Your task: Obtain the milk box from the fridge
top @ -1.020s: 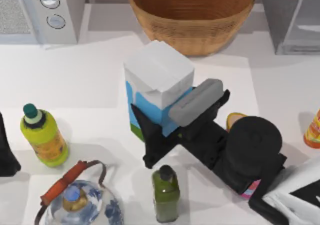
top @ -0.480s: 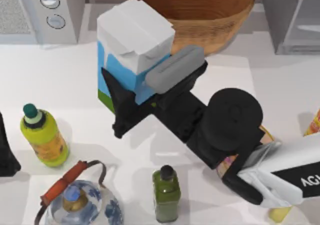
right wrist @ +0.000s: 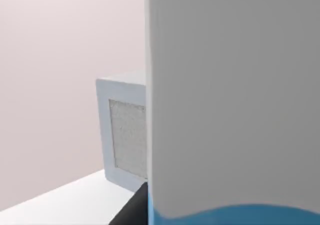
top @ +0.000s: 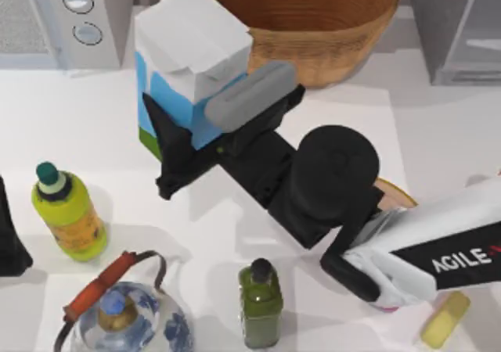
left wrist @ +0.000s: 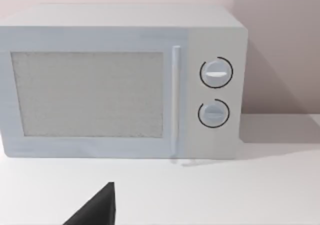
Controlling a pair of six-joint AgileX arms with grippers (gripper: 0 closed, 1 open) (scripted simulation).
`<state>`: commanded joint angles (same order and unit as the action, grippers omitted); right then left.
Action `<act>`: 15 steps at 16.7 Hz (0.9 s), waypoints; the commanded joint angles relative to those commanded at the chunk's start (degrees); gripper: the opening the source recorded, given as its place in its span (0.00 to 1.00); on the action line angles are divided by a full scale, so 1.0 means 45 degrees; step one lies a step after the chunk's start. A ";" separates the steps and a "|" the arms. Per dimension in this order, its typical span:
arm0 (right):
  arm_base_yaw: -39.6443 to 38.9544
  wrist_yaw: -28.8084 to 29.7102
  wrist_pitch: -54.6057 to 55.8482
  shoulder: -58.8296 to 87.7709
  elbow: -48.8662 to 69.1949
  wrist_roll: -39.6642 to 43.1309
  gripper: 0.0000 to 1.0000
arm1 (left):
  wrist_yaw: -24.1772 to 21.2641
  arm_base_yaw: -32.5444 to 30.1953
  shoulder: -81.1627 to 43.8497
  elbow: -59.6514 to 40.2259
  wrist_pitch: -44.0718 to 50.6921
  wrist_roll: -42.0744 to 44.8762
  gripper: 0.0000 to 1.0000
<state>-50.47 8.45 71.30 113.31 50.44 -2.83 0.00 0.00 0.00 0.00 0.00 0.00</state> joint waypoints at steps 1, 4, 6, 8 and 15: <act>0.0033 -0.0039 0.0288 0.0589 -0.0110 0.0043 0.00 | 0.0000 0.0000 0.0000 0.0000 0.0000 0.0000 1.00; 0.0260 -0.0336 0.1235 0.2040 -0.0739 0.0289 0.00 | 0.0000 0.0000 0.0000 0.0000 0.0000 0.0000 1.00; 0.0433 -0.0514 0.1540 0.2390 -0.1032 0.0442 0.00 | 0.0000 0.0000 0.0000 0.0000 0.0000 0.0000 1.00; 0.0433 -0.0514 0.1540 0.2390 -0.1032 0.0442 0.00 | 0.0000 0.0000 0.0000 0.0000 0.0000 0.0000 1.00; 0.0433 -0.0514 0.1540 0.2390 -0.1032 0.0442 0.38 | 0.0000 0.0000 0.0000 0.0000 0.0000 0.0000 1.00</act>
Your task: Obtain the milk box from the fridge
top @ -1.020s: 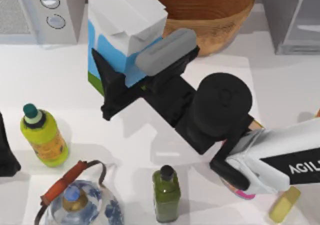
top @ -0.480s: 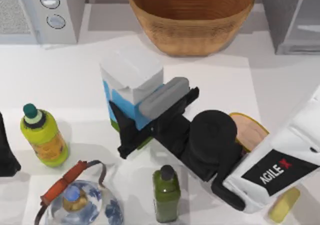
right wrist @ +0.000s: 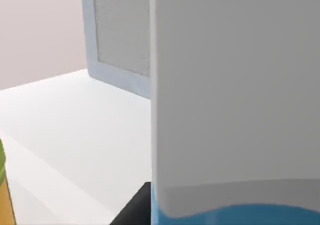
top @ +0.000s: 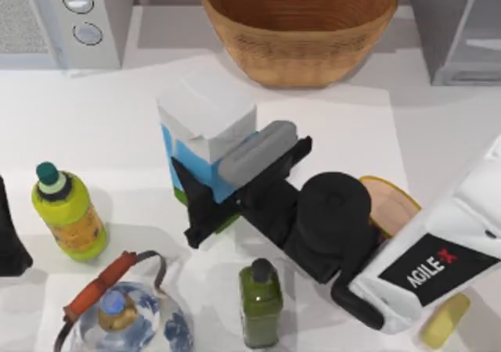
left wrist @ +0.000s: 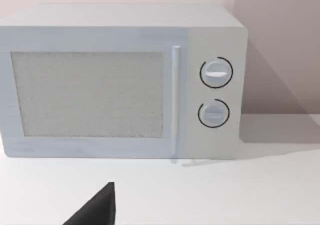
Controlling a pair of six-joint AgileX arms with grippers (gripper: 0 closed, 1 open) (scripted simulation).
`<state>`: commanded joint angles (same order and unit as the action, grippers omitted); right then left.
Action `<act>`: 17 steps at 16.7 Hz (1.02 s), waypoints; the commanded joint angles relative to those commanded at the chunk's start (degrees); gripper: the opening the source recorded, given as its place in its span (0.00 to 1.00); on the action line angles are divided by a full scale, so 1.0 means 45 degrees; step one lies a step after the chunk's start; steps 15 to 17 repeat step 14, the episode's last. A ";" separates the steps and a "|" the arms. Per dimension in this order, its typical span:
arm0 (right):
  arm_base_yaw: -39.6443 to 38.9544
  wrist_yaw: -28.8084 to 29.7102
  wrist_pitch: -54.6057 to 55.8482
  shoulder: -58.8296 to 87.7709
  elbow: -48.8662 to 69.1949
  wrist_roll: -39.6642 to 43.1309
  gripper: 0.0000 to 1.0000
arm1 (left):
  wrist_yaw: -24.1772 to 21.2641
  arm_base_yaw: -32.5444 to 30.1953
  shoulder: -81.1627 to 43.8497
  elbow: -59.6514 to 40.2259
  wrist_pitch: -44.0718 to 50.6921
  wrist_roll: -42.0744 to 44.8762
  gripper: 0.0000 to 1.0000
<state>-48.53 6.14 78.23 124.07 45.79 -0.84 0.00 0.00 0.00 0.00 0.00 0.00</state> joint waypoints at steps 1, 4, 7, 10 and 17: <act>0.0000 0.0000 0.0000 0.0000 0.0000 0.0000 0.45 | 0.0000 0.0000 0.0000 0.0000 0.0000 0.0000 1.00; 0.0000 0.0000 0.0000 0.0000 0.0000 0.0000 0.68 | 0.0000 0.0000 0.0000 0.0000 0.0000 0.0000 1.00; 0.0000 0.0000 0.0000 0.0000 0.0000 0.0000 0.90 | 0.0000 0.0000 0.0000 0.0000 0.0000 0.0000 1.00; 0.0000 0.0000 0.0000 0.0000 0.0000 0.0000 1.00 | 0.0000 0.0000 0.0000 0.0000 0.0000 0.0000 1.00; 0.0000 0.0000 0.0000 0.0000 0.0000 0.0000 1.00 | 0.0000 0.0000 0.0000 0.0000 0.0000 0.0000 1.00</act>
